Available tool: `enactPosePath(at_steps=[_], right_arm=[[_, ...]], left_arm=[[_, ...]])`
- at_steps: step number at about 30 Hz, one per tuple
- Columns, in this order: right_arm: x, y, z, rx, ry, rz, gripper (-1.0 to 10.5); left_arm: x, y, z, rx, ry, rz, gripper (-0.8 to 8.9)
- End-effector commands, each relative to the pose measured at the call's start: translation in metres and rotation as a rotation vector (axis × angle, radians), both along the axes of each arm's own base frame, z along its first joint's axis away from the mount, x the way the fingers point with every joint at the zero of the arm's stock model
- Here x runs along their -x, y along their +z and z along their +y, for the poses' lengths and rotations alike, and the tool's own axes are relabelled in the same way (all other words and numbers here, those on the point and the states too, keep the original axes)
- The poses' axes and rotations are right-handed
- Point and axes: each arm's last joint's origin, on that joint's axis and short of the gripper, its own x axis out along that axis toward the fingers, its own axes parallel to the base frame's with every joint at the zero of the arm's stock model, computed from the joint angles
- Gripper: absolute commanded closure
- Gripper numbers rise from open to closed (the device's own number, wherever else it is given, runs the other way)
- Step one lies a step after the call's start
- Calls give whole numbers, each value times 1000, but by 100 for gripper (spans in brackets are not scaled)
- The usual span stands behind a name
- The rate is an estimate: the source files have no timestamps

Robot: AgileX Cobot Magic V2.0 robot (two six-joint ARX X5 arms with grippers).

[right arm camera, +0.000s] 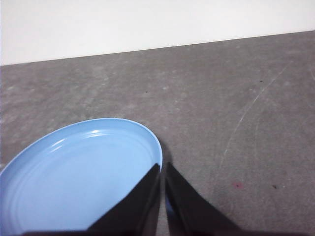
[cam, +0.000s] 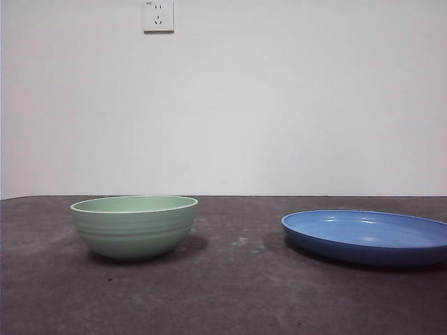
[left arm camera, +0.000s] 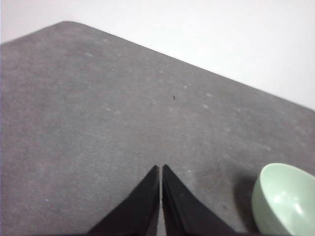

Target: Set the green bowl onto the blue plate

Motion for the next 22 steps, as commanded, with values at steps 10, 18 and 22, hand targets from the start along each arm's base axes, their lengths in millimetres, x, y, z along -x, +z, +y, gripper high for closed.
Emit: enactPosePath(at_steps=[10, 18, 22], right_arm=[[3, 16, 2, -139, 52, -39, 934], [16, 67, 1, -139, 53, -167, 934], [22, 91, 1, -124, 37, -154, 934]], left_arm=[[3, 14, -2, 157, -49, -27, 804], [13, 63, -3, 155, -88, -91, 803], [17, 89, -4, 115, -98, -78, 804]])
